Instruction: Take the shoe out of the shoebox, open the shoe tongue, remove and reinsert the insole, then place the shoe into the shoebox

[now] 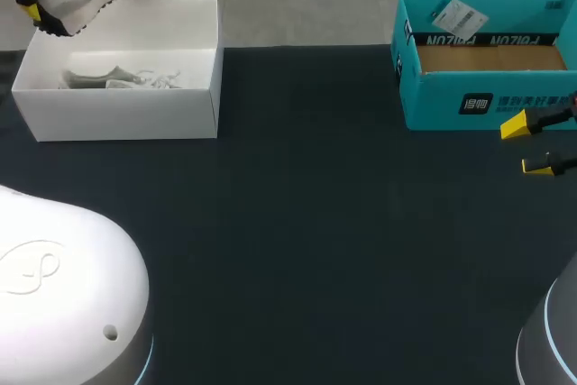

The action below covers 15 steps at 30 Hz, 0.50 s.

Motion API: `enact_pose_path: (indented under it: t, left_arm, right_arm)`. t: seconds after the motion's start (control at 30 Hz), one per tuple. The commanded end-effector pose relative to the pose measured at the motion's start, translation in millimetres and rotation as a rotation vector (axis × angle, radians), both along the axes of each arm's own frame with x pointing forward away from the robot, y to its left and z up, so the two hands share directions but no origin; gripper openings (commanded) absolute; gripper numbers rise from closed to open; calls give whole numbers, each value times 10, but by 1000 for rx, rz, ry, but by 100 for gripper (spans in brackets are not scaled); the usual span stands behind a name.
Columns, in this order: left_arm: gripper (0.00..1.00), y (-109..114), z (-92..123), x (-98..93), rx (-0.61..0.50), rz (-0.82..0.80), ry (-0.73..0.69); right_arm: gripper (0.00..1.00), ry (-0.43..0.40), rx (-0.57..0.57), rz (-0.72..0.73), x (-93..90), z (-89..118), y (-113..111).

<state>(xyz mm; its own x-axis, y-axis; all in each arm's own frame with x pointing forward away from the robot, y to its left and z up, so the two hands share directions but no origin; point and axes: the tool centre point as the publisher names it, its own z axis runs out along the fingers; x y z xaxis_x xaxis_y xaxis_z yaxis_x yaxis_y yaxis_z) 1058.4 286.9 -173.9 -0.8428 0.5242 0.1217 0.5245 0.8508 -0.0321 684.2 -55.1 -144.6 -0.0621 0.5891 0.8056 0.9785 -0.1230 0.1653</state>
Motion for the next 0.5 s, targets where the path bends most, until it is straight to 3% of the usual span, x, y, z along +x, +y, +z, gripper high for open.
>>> enact_pose_path:
  t: [0.03,0.1,0.3,0.5]
  left_arm:
    - [0,32,48,131,-1,-136,104]
    - [0,47,13,136,-41,-173,73]
    - [0,217,62,261,-41,-508,-139]
    - [0,227,36,402,130,-646,-113]
  right_arm:
    - [100,0,-2,-2,-10,-2,4]
    - [100,0,-2,-2,-10,-2,4]
    - [100,0,-2,-2,-10,-2,4]
    - [100,0,-2,-2,-10,-2,4]
